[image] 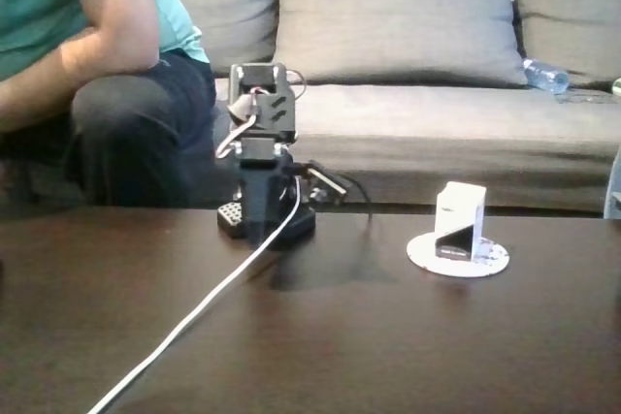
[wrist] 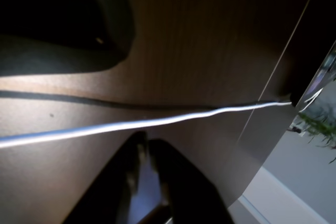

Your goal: Grasp a servo box and put it on the zirlivani.

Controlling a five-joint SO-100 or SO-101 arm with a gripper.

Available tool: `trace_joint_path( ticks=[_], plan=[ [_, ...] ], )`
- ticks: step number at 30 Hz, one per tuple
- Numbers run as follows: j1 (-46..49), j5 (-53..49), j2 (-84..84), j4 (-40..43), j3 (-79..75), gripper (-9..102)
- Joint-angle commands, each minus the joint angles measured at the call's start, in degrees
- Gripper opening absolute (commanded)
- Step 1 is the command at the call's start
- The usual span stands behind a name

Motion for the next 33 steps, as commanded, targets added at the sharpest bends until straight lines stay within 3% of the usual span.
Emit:
trace_joint_path(
  ticks=[1, 33],
  plan=[
    [0.7, 0.97, -0.35, 1.23, -0.09, 0],
    [-2.2, -0.7, -0.44, 2.64, -0.26, 0]
  ],
)
